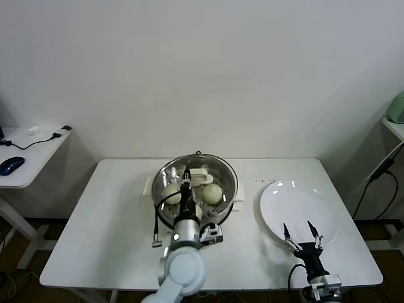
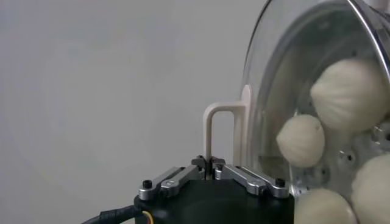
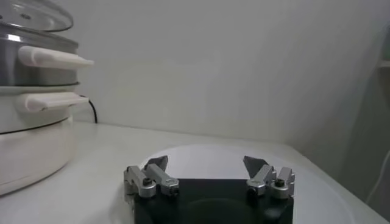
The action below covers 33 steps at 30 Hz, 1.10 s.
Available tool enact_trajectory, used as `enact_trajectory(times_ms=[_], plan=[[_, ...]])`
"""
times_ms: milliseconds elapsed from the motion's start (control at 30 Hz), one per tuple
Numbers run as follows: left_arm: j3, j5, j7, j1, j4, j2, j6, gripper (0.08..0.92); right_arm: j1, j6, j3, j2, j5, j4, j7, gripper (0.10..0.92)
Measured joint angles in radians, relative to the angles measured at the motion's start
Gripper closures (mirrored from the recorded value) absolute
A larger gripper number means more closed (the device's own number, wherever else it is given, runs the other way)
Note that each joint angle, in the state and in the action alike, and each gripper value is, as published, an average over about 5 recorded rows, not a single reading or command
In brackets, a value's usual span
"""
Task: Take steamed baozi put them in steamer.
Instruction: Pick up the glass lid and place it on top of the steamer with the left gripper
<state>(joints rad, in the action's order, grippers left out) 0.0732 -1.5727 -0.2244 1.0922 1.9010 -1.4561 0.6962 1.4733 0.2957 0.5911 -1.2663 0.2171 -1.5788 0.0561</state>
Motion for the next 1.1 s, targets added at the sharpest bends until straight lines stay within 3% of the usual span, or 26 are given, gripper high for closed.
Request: enact_trajectory(times_ms=[933,1100], plan=[[-0.019,-0.022,0.065,-0.023,-0.112,-0.026,0.002,0.863,-0.001,0.045,0.000,-0.012,-0.012,0.022,-0.015,0.203],[-0.024,-0.020,0.063,-0.024,-0.114,-0.018,-0.002,0.797,0.001,0.049,-0.001,-0.013,-0.016,0.022,-0.009,0.203]])
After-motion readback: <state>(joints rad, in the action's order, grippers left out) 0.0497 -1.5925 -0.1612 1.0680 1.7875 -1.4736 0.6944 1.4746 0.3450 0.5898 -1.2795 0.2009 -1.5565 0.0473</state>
